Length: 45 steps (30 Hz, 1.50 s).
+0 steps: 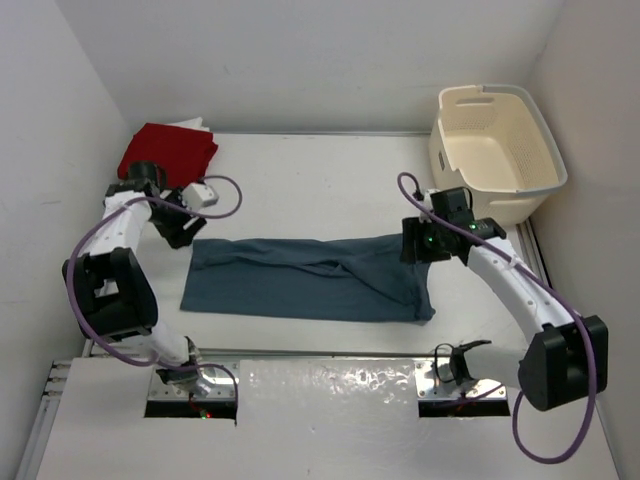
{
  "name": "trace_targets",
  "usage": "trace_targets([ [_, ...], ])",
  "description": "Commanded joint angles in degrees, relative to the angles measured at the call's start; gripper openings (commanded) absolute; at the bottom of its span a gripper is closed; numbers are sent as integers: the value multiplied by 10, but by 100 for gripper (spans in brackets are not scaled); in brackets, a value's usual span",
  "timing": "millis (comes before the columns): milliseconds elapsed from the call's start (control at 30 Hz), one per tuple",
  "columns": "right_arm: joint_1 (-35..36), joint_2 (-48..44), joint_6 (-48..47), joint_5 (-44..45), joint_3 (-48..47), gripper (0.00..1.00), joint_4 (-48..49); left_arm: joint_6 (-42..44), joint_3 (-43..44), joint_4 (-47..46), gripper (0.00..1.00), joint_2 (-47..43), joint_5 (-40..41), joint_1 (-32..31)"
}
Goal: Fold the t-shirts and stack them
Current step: Fold the other side of the tshirt into a rectangle
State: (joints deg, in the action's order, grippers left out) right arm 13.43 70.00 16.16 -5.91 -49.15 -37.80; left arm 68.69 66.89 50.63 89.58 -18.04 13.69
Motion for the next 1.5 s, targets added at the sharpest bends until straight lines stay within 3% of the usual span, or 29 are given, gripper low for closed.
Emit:
trace_targets([
  [0, 74, 12, -17, 4, -52, 57, 42, 30, 51, 82, 59, 2, -76, 1],
  [67, 85, 71, -9, -16, -80, 57, 66, 15, 33, 79, 55, 16, -80, -13],
  [200, 87, 173, 42, -71, -117, 52, 127, -18, -47, -17, 55, 18, -15, -91],
  [333, 88, 277, 57, -96, -166, 52, 128, -47, -65, -73, 55, 43, 54, -89],
  [500, 92, 311, 73, -74, -151, 54, 149, -48, -84, -109, 56, 61, 72, -81],
  [600, 92, 320, 74, -46, -129, 57, 175, -41, -98, -112, 46, 60, 75, -80],
  [633, 92, 326, 70, -34, -129, 57, 179, -40, -103, -111, 32, 59, 75, -80],
  [733, 92, 334, 72, -31, -138, 54, 198, -38, -106, -106, 11, 57, 72, -81],
  [867, 93, 349, 77, -39, -129, 40, 200, -34, -110, -111, 5, 54, 78, -80],
  [967, 93, 342, 78, -27, -106, 41, 191, -35, -112, -112, 3, 48, 79, -80],
  [1033, 93, 334, 74, -17, -101, 48, 190, -34, -111, -114, 2, 43, 78, -79],
  [1133, 93, 335, 73, -18, -104, 37, 192, -35, -108, -117, 1, 41, 79, -79],
  [1167, 93, 337, 75, -22, -107, 31, 192, -35, -106, -118, 1, 40, 80, -79],
  [1200, 94, 338, 77, -29, -107, 17, 191, -36, -105, -119, 0, 41, 82, -79],
  [1300, 97, 308, 88, -18, -94, 0, 186, -45, -103, -132, 0, 37, 90, -79],
  [1467, 107, 227, 78, 6, -52, 0, 151, -45, -115, -155, 0, 17, 101, -79],
])
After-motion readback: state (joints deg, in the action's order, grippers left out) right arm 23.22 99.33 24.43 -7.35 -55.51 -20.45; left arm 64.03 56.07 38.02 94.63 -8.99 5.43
